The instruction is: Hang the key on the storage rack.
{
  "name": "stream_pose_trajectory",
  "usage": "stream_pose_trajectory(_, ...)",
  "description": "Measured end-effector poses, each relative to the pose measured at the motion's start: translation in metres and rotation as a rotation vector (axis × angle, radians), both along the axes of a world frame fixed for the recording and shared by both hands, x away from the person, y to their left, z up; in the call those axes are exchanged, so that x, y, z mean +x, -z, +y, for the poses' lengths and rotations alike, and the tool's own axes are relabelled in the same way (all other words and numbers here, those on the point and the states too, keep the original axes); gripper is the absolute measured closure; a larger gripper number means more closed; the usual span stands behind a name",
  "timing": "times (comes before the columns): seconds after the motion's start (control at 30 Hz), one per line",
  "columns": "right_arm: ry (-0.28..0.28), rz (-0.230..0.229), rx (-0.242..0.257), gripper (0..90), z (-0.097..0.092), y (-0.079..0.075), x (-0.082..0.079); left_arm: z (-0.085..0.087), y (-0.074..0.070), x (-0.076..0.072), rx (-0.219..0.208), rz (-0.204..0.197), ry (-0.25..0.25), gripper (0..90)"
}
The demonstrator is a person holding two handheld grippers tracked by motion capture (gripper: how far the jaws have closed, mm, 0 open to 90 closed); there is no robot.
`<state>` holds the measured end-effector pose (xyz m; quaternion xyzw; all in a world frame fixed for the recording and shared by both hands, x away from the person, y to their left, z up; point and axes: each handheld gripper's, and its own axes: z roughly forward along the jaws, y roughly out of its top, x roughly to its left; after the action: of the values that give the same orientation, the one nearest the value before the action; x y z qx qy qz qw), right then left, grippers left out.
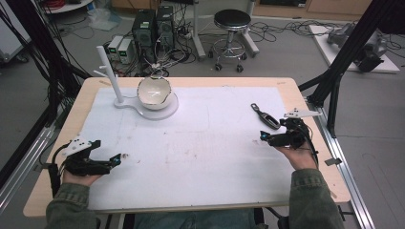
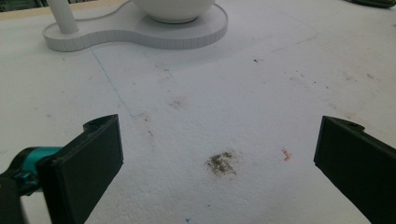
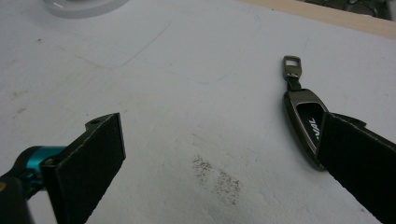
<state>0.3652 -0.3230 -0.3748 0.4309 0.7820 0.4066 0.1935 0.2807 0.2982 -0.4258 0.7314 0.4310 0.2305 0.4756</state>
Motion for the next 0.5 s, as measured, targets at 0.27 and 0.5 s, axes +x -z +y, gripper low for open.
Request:
stream_pose_trajectory(0.27,-0.012,0.024,-0.071,0.5,0.002,-0.016,0.025,0.000,0.000,-0.001,0.000,0.003,0.000,1.7)
stream_pose_trajectory(0.5,-0.022,0.083,-0.103,0.5,0.003,-0.023,0.054,0.000,0.000,0.000,-0.005,0.004,-0.003,1.7)
